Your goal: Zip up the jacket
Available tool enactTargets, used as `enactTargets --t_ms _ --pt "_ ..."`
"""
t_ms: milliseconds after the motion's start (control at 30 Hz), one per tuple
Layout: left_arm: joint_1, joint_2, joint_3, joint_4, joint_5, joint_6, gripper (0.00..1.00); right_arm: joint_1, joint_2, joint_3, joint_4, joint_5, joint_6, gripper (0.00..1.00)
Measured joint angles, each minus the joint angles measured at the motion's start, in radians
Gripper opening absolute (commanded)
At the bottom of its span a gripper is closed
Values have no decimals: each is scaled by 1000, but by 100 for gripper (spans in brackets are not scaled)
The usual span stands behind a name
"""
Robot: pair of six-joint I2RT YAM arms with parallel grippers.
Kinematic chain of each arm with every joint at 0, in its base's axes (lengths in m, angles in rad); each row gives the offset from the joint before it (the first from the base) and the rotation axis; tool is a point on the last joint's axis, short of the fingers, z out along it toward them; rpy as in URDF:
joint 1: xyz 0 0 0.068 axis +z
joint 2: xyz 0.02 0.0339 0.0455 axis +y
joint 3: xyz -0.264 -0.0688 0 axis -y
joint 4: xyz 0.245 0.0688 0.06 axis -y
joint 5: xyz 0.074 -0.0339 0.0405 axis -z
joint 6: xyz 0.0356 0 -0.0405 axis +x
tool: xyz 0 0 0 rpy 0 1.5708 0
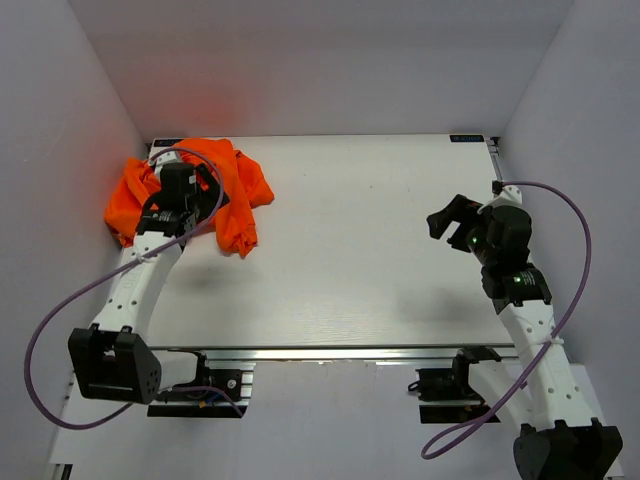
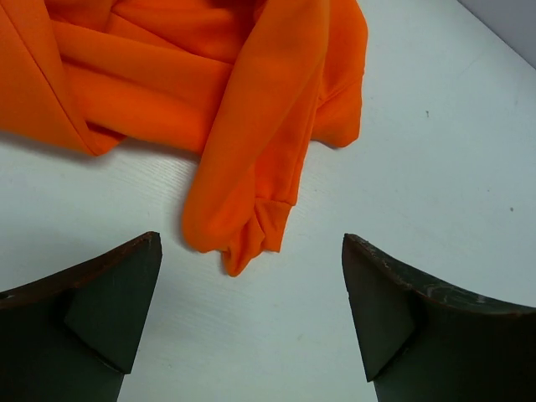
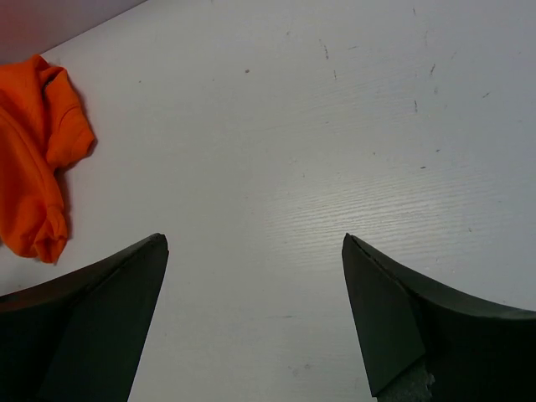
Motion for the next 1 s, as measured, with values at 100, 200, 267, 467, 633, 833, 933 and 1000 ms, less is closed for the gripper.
enactTargets --t_ms 100,200,267,467,633,833,933,1000 --pt "0 61 30 11 -14 1 98 0 -8 0 2 -2 -11 89" --pt "0 176 123 12 -47 7 98 0 -26 -2 9 -21 -38 89" --pt "2 287 234 18 -93 18 98 0 -47 -11 26 -35 -56 89" --pt "74 620 605 -4 -130 41 98 0 -53 -29 38 -56 -90 89" --pt "172 862 806 -26 -81 49 98 0 -26 -29 39 -65 -98 89" --pt "204 1104 964 -60 -44 48 98 0 12 -29 41 -77 -96 89" --pt "196 1184 1037 -61 -19 41 57 0 13 -29 44 -88 -93 89" --pt "194 1214 1077 -59 2 42 0 0 12 -29 50 -92 -90 89"
